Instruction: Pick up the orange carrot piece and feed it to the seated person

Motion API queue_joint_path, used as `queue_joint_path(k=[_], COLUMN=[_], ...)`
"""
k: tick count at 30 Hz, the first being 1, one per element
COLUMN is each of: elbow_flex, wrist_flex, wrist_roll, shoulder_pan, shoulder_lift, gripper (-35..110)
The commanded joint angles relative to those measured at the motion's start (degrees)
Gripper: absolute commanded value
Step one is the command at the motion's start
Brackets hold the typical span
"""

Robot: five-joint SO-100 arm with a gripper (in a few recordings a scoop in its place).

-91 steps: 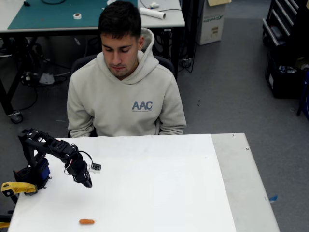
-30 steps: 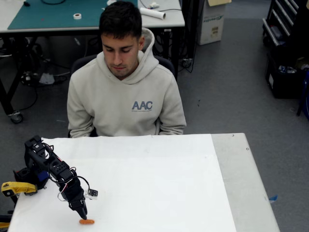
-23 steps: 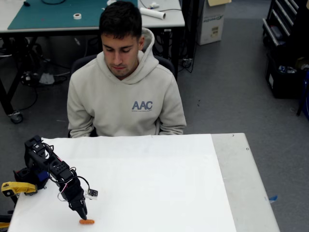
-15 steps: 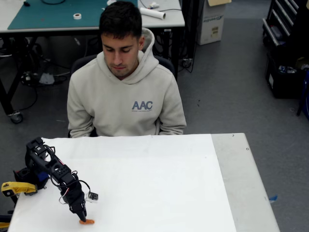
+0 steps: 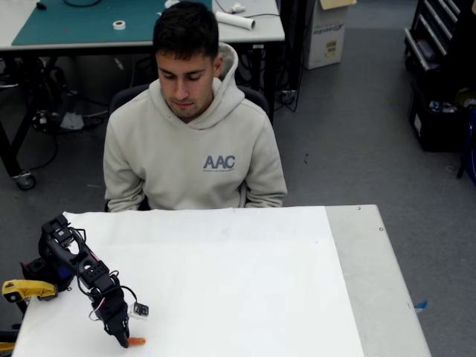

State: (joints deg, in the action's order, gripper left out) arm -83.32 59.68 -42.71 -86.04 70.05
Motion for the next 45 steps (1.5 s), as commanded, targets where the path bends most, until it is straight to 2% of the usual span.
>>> queue_joint_path(k=[1,10,15,25,34,40,45], elbow_flex=[4.22,4.22,4.22,5.01,17.67,24.35,31.64], wrist_flex=[-0.44,-0.44,-0.44,-0.44,0.26,-0.35,-0.35], wrist_roll=[-0.35,0.09,0.26,-0.44,-0.44,-0.62,-0.62], shoulder_pan=[-1.41,-1.67,-1.85,-2.37,-1.76,3.87,12.74], shoulder_lift=[1.58,1.58,1.49,2.64,2.55,2.55,2.55], gripper=[12,11,-4,-3,-3,-3,-3])
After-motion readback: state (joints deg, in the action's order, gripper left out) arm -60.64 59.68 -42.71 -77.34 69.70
